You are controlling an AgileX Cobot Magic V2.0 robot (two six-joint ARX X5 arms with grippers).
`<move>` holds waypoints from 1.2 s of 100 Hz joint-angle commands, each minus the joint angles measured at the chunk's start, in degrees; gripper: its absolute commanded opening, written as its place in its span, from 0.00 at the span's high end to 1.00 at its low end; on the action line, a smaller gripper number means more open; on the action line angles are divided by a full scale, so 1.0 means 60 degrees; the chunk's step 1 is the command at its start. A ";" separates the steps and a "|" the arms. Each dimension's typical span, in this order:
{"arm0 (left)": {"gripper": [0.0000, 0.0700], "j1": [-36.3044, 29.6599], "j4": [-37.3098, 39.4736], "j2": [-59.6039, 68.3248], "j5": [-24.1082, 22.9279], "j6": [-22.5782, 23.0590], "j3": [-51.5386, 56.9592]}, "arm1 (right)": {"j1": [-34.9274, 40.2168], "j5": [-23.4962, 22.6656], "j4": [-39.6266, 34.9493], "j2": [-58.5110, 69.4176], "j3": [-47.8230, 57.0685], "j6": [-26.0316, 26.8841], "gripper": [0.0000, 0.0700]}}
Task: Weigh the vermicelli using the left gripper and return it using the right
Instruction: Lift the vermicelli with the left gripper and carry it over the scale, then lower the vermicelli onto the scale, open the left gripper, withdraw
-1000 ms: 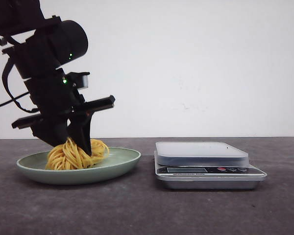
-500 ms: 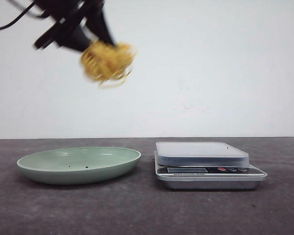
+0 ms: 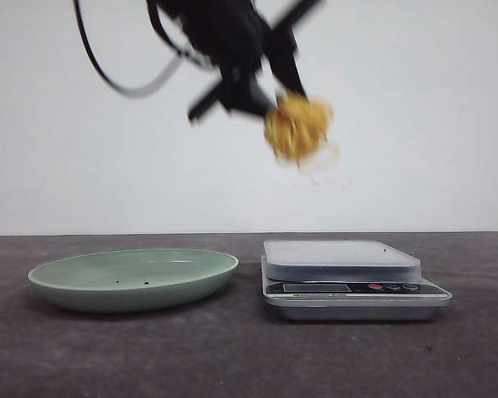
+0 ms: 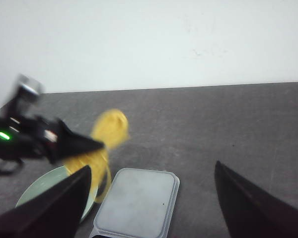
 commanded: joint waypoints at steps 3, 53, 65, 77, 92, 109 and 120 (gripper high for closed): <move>0.98 -0.0153 0.0098 0.0645 0.0095 -0.0295 0.0233 | -0.0011 -0.0025 0.0069 0.0029 0.0215 0.0025 0.29; 0.88 -0.0466 0.1118 0.2215 0.0379 -0.0466 0.0233 | -0.0011 -0.0025 -0.0335 0.0029 0.0215 0.0018 0.29; 0.71 -0.0412 0.1166 0.2215 0.0390 -0.0463 0.0237 | -0.0011 -0.0025 -0.0357 0.0029 0.0215 0.0015 0.29; 0.71 -0.0302 0.0984 0.2215 0.0408 -0.0364 0.0237 | -0.0011 -0.0025 -0.0357 0.0029 0.0215 0.0015 0.29; 0.68 -0.0175 0.0747 0.2160 0.0572 -0.0051 0.0244 | -0.0011 -0.0025 -0.0353 0.0029 0.0215 -0.0025 0.29; 0.66 0.0291 0.0331 0.1326 0.0557 0.0579 0.0244 | -0.0011 -0.0025 -0.0353 0.0029 0.0215 -0.0055 0.29; 0.66 0.0634 0.0288 0.0255 0.0572 0.1005 0.0244 | -0.0011 -0.0025 -0.0353 0.0029 0.0215 -0.0066 0.29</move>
